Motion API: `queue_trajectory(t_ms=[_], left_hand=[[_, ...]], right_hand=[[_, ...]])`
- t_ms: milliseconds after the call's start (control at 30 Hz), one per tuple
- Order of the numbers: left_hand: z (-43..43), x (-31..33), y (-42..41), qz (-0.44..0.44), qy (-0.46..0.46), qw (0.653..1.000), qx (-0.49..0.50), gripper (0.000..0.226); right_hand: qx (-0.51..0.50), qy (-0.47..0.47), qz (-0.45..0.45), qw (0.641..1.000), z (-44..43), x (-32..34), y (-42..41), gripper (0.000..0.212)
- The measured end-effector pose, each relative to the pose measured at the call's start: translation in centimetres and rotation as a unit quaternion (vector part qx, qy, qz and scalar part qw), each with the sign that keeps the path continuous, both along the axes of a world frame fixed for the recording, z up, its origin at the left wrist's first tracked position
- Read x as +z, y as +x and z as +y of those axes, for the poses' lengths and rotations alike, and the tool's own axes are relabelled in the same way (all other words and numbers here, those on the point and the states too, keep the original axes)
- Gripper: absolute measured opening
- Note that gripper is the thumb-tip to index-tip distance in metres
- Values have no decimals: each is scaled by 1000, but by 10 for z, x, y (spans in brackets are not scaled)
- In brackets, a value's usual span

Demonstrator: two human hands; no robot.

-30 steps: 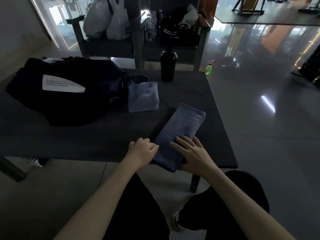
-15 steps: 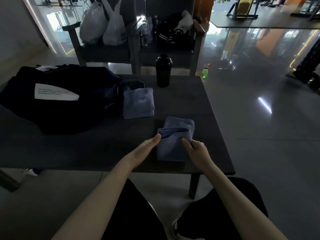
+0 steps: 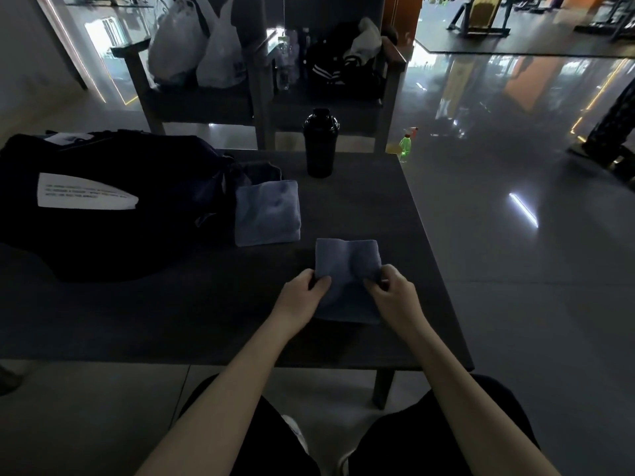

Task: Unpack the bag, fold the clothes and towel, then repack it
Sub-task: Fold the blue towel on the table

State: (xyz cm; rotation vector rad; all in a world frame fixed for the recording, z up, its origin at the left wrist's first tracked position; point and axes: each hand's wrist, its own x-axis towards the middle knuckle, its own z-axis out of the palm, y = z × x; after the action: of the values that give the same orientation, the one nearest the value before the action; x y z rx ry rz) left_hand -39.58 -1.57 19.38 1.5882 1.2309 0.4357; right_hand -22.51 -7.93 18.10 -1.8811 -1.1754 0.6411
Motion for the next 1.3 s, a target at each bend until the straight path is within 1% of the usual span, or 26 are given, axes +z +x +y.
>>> queue_trajectory(t_ms=[67, 133, 167, 233, 300, 400, 467, 533, 567, 633, 700, 800, 867, 933, 1000, 1067, 1133, 1233, 1300], left_hand=[[2, 0, 4, -13, -31, 999, 11, 40], [3, -4, 6, 15, -27, 999, 8, 53], [3, -7, 7, 33, -19, 999, 11, 55], [4, -9, 11, 66, 7, 998, 23, 52], [5, -11, 16, 110, 42, 993, 29, 47], [7, -10, 22, 181, 80, 979, 39, 42], [9, -10, 25, 249, 116, 961, 45, 48], [12, -11, 28, 293, 138, 945, 46, 54], [14, -12, 30, 301, 138, 943, 40, 52], [17, -9, 34, 280, 108, 953, 30, 43], [22, -4, 34, 232, 38, 971, 35, 37], [30, 1, 28, 176, -53, 982, 36, 33], [32, 5, 22, 159, -77, 983, 42, 34], [33, 7, 16, 130, -90, 986, 57, 38], [37, 8, 9, 81, -84, 991, 71, 35], [41, 14, 1, 18, -65, 993, 98, 26], [50, 23, -7, -32, -34, 991, 125, 26], [73, 45, -22, -63, 7, 985, 162, 27], [95, 57, -32, -54, 27, 982, 179, 26]], right_hand=[[-12, -3, -18, 1000, 8, -1, -1, 8], [-37, -16, -9, 999, 14, -3, -4, 16], [-53, -22, -5, 998, 15, -4, -6, 17], [-84, -37, -9, 996, 16, -6, -9, 17], [-110, -56, -26, 992, 16, -7, -12, 21], [-129, -97, -96, 982, 19, -8, -12, 35], [-123, -130, -140, 974, 22, -8, -10, 44], [-106, -144, -132, 975, 25, -6, -10, 42], [-98, -141, -100, 980, 27, -6, -10, 37], [-95, -149, 5, 984, 32, -4, -8, 29], [-99, -177, 85, 976, 38, -3, -2, 27], [-84, -194, 146, 966, 43, -4, 6, 23], [-73, -165, 181, 967, 43, -4, 5, 18], [-68, -117, 209, 969, 43, 1, -1, 19], [-60, -68, 231, 969, 45, 11, -9, 19], [-47, -32, 229, 972, 51, 24, -18, 17], [-31, -5, 237, 971, 62, 39, -27, 16], [-8, 18, 241, 970, 89, 63, -40, 17], [6, 24, 225, 974, 115, 76, -48, 19]])
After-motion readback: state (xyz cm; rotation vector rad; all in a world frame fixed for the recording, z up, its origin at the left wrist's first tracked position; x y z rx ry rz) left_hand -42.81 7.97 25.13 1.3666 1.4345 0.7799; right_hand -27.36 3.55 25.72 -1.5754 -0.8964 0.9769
